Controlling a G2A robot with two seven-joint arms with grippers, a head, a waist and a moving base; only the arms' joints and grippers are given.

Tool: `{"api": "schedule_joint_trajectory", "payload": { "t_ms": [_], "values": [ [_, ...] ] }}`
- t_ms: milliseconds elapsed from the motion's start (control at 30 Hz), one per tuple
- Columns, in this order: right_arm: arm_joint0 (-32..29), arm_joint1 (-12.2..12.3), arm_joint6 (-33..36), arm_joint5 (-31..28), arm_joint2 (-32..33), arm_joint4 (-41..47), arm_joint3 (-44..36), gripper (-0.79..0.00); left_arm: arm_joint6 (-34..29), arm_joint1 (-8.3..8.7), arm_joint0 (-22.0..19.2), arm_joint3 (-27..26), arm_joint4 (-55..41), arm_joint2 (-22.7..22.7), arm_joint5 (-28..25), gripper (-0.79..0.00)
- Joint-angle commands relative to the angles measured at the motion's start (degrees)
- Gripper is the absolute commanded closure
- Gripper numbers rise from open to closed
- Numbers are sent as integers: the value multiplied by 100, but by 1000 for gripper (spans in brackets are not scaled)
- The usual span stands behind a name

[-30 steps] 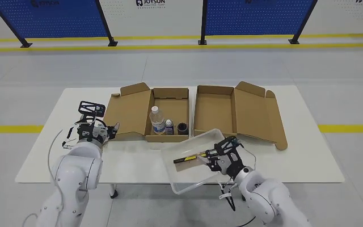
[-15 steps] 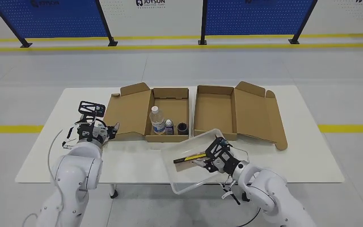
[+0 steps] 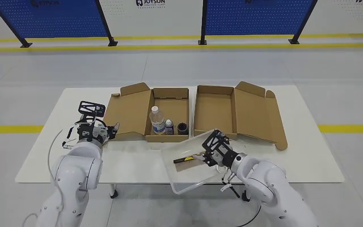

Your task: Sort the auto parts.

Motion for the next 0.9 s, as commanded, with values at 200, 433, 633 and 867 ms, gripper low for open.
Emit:
{"api": "schedule_joint_trajectory", "payload": {
  "t_ms": [200,433,633,867],
  "values": [
    [1160,-16,2887,-179,-208,865,39,-785,0,0,0,0,0,0,0,-785],
    [1943,25,4082,-388,-532,1324,482,-785,0,0,0,0,0,0,0,-785],
    [2387,183,3843,-627,-1086,1602,1091,-785,0,0,0,0,0,0,0,-785],
    [2414,195,3819,-651,-1122,1629,1126,-785,0,0,0,0,0,0,0,-785]
  ]
}}
